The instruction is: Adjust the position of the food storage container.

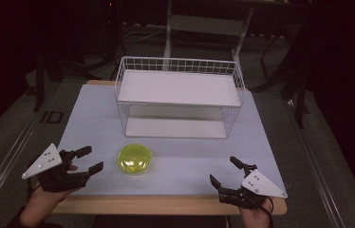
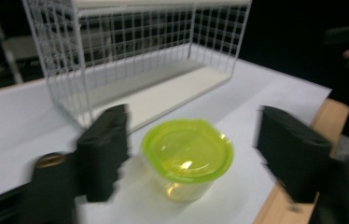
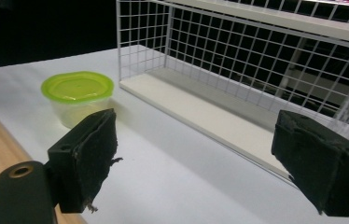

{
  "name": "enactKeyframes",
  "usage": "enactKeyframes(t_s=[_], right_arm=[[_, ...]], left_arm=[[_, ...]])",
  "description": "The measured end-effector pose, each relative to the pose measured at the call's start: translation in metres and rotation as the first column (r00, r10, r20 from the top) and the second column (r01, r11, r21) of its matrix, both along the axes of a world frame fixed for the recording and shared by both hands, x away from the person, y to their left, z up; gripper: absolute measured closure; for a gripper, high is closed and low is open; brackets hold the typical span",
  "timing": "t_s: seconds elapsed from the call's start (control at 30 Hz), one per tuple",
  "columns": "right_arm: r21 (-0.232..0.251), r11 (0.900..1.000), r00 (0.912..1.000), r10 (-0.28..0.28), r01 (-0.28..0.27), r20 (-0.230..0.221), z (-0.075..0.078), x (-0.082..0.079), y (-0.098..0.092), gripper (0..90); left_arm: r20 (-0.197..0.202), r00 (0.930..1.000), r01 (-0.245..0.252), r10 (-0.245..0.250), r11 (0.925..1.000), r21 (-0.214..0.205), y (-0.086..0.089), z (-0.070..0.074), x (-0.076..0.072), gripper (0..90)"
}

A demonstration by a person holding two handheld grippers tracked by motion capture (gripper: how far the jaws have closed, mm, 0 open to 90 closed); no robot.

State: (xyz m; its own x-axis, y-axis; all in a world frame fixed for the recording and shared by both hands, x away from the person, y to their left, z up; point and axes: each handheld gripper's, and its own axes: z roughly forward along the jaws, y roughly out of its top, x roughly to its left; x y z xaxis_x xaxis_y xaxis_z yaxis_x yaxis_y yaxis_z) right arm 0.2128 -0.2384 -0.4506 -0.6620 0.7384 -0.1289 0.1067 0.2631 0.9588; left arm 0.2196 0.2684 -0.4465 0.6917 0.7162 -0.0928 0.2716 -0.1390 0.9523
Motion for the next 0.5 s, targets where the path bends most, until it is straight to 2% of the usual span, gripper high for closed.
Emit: enactKeyframes(t_s=[0.03,0.07,0.1,0.13,0.2,0.23,0.27,0.3,0.33,0.37,0.4,0.5], right_arm=[[-0.001,1.0,1.0,0.004,-0.004,-0.001,0.0,0.0,0.001,14.0],[-0.002,1.0,1.0,0.007,-0.007,-0.001,0.0,0.0,0.001,14.0],[-0.002,1.0,1.0,0.007,-0.007,-0.001,0.0,0.0,0.001,14.0],[-0.006,0.9999,0.9999,0.014,-0.014,0.001,-0.001,0.0,0.002,14.0],[-0.007,0.9998,0.9998,0.018,-0.018,0.002,-0.001,-0.001,0.003,14.1],[-0.008,0.9997,0.9998,0.021,-0.021,0.002,0.0,-0.001,0.003,14.0],[-0.008,0.9997,0.9997,0.024,-0.024,0.003,-0.001,-0.001,0.003,14.1],[-0.008,0.9997,0.9997,0.024,-0.024,0.003,-0.001,-0.001,0.003,14.1],[-0.007,0.9996,0.9996,0.027,-0.026,0.003,-0.001,-0.001,0.004,14.1],[-0.008,0.9996,0.9996,0.029,-0.029,0.003,-0.001,-0.001,0.004,14.1],[-0.009,0.9995,0.9995,0.03,-0.03,0.005,-0.001,-0.001,0.004,14.1],[-0.009,0.9993,0.9994,0.035,-0.035,0.008,0.0,-0.002,0.005,14.1]], left_arm=[[-0.027,0.9996,-0.011,0.012,0.9999,0.013,0.0,-0.001,0.003,38.6],[-0.051,0.9979,-0.039,0.041,0.9986,0.034,0.0,-0.003,0.006,48.4],[-0.051,0.9979,-0.039,0.041,0.9986,0.034,0.0,-0.003,0.006,54.1],[-0.094,0.9917,-0.082,0.088,0.9943,0.068,0.0,-0.006,0.01,65.8],[-0.118,0.9865,-0.102,0.114,0.9896,0.102,0.001,-0.009,0.015,72.4],[-0.118,0.9865,-0.102,0.114,0.9896,0.102,0.001,-0.009,0.015,78.0],[-0.141,0.9815,-0.11,0.13,0.984,0.14,0.001,-0.013,0.02,79.8],[-0.141,0.9815,-0.11,0.13,0.984,0.14,0.001,-0.013,0.02,80.1],[-0.188,0.9697,-0.123,0.156,0.9764,0.178,-0.001,-0.018,0.029,87.0],[-0.203,0.965,-0.129,0.166,0.9747,0.182,-0.001,-0.022,0.033,87.8],[-0.235,0.956,-0.133,0.176,0.9732,0.188,-0.002,-0.025,0.038,89.6],[-0.287,0.9409,-0.121,0.18,0.97,0.211,-0.007,-0.036,0.051,90.0]])
